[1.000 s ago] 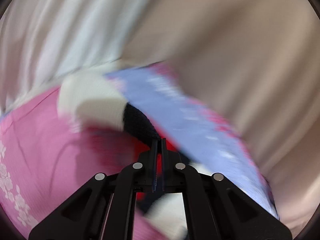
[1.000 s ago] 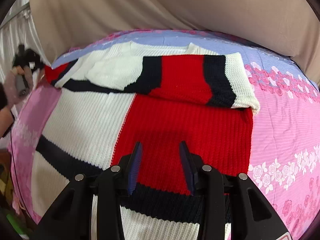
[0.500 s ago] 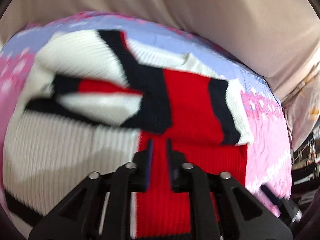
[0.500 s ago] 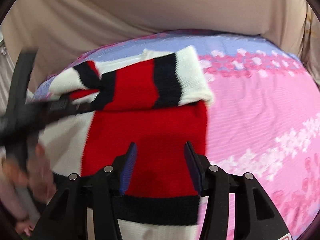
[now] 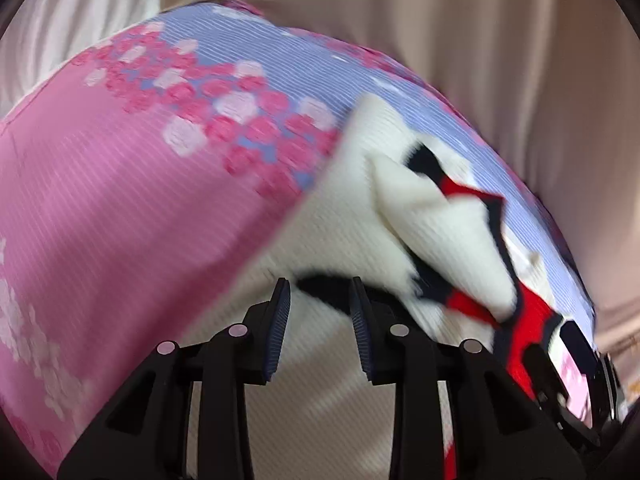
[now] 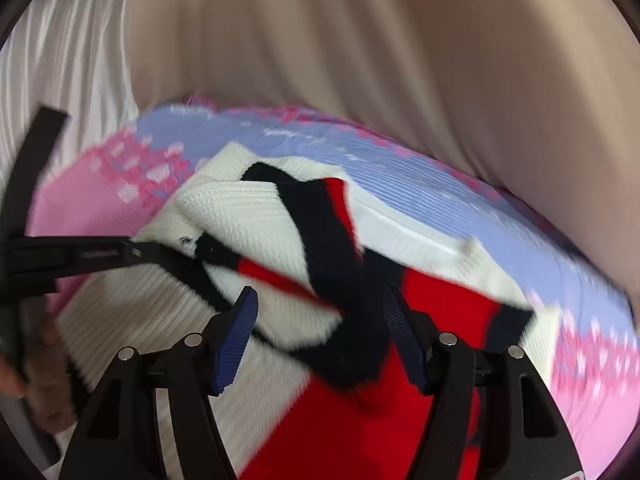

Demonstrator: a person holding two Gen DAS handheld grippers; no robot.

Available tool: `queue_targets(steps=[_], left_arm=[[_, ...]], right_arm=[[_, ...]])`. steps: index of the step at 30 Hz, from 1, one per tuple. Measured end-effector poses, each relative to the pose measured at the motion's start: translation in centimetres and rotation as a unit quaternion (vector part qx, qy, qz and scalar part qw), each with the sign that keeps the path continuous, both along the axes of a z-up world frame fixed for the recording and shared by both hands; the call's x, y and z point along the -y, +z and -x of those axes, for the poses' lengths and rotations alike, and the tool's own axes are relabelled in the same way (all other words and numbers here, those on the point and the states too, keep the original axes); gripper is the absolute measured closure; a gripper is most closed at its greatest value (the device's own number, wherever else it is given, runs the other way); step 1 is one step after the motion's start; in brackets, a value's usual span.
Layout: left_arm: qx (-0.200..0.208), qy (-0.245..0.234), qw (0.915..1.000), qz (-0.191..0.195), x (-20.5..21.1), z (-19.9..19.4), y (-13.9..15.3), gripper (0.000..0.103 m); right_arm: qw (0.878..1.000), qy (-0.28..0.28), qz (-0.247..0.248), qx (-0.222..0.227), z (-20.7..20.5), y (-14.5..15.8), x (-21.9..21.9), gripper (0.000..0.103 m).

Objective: Fold small clothes

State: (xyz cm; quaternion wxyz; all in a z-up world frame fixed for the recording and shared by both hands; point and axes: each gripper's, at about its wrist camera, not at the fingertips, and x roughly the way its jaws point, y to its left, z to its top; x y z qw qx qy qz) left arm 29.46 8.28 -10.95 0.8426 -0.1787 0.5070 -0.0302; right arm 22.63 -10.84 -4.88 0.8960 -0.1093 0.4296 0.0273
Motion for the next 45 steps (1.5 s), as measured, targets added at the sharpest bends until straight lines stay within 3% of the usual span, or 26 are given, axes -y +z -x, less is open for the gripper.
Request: queue_targets(steps=[3,4,5,7,8,9,11,12,13,15,18,20,21,22,26,28,33,34,36,37,39,41,43,44,45], left_arm=[[-0.002,0.007,0.9999,-0.012,-0.9,-0.8,-0.7,0.074],[-0.001,0.005,0.9998,-0.017,-1.0,-1.0,-0.9,0.074],[0.002,0.001,0.9997,-0.023,-1.0,-1.1,-0.9,0.074],[0.005,-0.004,0.9996,-0.029,-1.3,-0.9,-0.8,0.074],[0.006,-0.003,0.9994,-0.033,-1.5,-1.0,-0.7,0.074],[0.006,-0.001,0.9993,-0.036,-1.5,-0.9,-0.6,0.073],[0.003,-0.001,0.9993,-0.036,-2.0,-1.0,-0.6,0.073],[-0.001,-0.002,0.9993,-0.038,-2.1,-1.0,-0.6,0.073],[-0.002,-0.002,0.9992,-0.040,-2.2,-1.0,-0.7,0.073],[-0.001,-0.005,0.9991,-0.043,-2.1,-0.8,-0.7,0.074],[0.002,-0.007,0.9994,-0.034,-1.7,-0.1,-0.3,0.074],[0.003,-0.003,0.9999,-0.015,-1.6,0.7,0.2,0.074],[0.001,0.000,1.0000,-0.004,-1.6,1.1,0.3,0.073],[-0.003,0.000,1.0000,0.009,-1.5,1.7,0.4,0.071],[-0.008,-0.015,0.9998,0.010,-0.3,2.9,0.4,0.067],[-0.017,-0.017,0.9996,0.014,0.2,2.8,0.0,0.067],[-0.044,0.023,0.9948,0.089,-0.6,1.4,-1.2,0.067],[-0.051,0.036,0.9923,0.107,-0.9,1.0,-1.6,0.067],[-0.068,0.062,0.9854,0.144,-1.6,0.0,-2.6,0.067],[-0.071,0.069,0.9823,0.159,-1.8,-0.3,-2.9,0.068],[-0.069,0.073,0.9754,0.196,-2.1,-0.7,-2.6,0.081],[-0.038,0.070,0.9733,0.215,-2.4,-0.6,-0.7,0.085],[-0.002,0.063,0.9767,0.205,-2.6,-0.2,1.4,0.081],[0.004,0.061,0.9778,0.200,-2.6,0.0,1.8,0.073],[0.004,0.056,0.9796,0.193,-2.3,0.1,1.7,0.067]], right_arm=[[0.999,-0.012,0.014,-0.027,-3.3,-2.0,-0.5,0.041],[0.999,-0.016,-0.008,-0.040,-3.9,-2.3,-0.2,0.058],[0.996,-0.024,-0.059,-0.055,-4.3,-2.1,0.6,0.094],[0.981,-0.075,-0.174,-0.038,-3.4,-0.2,3.6,0.096],[0.965,-0.110,-0.237,-0.016,-2.0,0.9,5.7,0.096],[0.946,-0.146,-0.291,0.004,-0.3,1.7,8.0,0.096],[0.893,-0.241,-0.379,0.029,4.3,1.4,13.4,0.096],[0.871,-0.293,-0.394,0.028,6.3,0.4,15.5,0.096],[0.855,-0.337,-0.394,0.014,8.1,-1.1,17.3,0.089],[0.852,-0.380,-0.357,-0.041,10.2,-3.9,19.1,0.087],[0.836,-0.395,-0.379,-0.043,12.7,-5.0,19.9,0.085],[0.842,-0.380,-0.382,-0.034,13.0,-4.5,19.5,0.068],[0.849,-0.368,-0.378,-0.029,12.9,-4.0,19.1,0.066],[0.859,-0.355,-0.368,-0.024,12.9,-3.4,18.6,0.065],[0.898,-0.304,-0.319,-0.008,11.7,-1.4,15.7,0.038],[0.898,-0.307,-0.315,-0.012,11.1,-1.6,15.6,0.038],[0.871,-0.375,-0.317,-0.025,11.1,-3.7,18.0,0.038],[0.866,-0.384,-0.318,-0.031,11.2,-4.2,18.4,0.039],[0.854,-0.390,-0.343,-0.035,10.8,-5.3,19.5,0.065],[0.851,-0.388,-0.352,-0.035,10.7,-5.4,19.8,0.097],[0.839,-0.369,-0.400,-0.008,10.6,-3.7,20.6,0.096],[0.839,-0.335,-0.426,0.047,10.8,0.2,21.1,0.096],[0.852,-0.292,-0.422,0.101,10.9,4.0,21.6,0.096],[0.872,-0.274,-0.387,0.123,10.9,5.1,22.1,0.096],[0.885,-0.274,-0.358,0.116,10.4,4.6,22.5,0.096]])
